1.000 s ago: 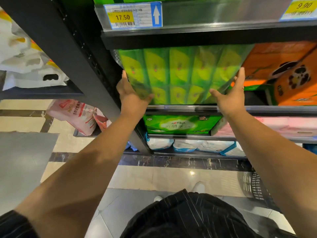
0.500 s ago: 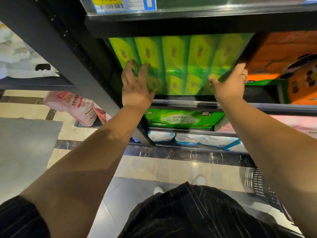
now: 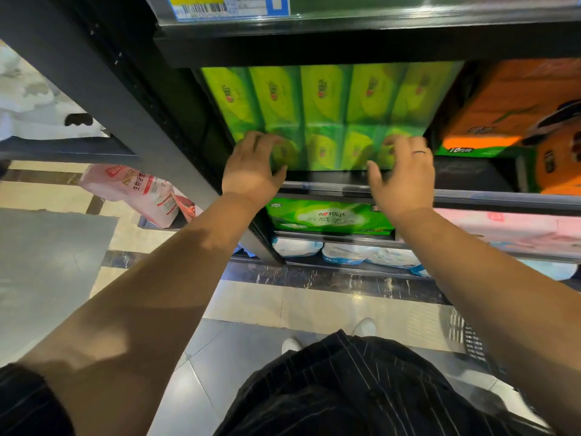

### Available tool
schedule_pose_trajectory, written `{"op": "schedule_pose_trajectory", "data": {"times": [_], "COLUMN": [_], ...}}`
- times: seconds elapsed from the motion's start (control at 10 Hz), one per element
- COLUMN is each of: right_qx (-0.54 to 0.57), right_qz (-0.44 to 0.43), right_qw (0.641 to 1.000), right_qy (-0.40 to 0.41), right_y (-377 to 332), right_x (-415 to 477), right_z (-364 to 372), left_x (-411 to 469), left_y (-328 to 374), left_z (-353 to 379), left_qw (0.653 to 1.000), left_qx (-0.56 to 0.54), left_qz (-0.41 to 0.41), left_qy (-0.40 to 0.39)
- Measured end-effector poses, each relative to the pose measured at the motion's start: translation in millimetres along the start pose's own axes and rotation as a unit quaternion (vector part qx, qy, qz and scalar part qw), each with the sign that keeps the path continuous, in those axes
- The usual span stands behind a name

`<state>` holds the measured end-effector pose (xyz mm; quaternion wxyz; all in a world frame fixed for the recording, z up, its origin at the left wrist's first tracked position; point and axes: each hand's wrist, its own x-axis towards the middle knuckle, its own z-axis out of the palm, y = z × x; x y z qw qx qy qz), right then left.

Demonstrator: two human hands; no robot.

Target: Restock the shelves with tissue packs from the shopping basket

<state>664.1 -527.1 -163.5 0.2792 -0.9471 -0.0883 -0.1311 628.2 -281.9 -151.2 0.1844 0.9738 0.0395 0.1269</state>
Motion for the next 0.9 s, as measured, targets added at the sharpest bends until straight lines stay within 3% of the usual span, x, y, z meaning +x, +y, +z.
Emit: {"op": "schedule_pose_trajectory", "data": {"times": [0.1,0.2,0.6,0.8,0.9], "right_qx": [-0.064,-0.099,-0.178,-0.151,-0.134], "right_qz": [-0.064,-0.071,-0.055,-0.041,0.009], "right_qw": [0.985,0.976,0.951,0.95,0.952], "right_qy": [-0.144,-0.183,-0.248,-0.269,-0.274], "right_y": [-6.1,-8.8,-16.7,-3.0,6.5], "right_x": [18.9,31.5,44.7,30.3,19.8], "right_z": [7.4,9.9,19.9,18.0,9.0], "left_x": [11.8,17.1,27.7,18.9,5.2], "left_y": [-1.1,-2.7,-10.0,-7.4,-4.1], "left_z": [2.1,4.9,13.4,11.3,8.8], "left_qw": [0.992,0.988,0.985,0.989,0.99], "left_qx": [0.01,0.025,0.077,0.06,0.047], "left_qz": [-0.034,-0.033,-0.015,-0.012,-0.009], "left_qy": [-0.118,-0.15,-0.151,-0.134,-0.131]}}
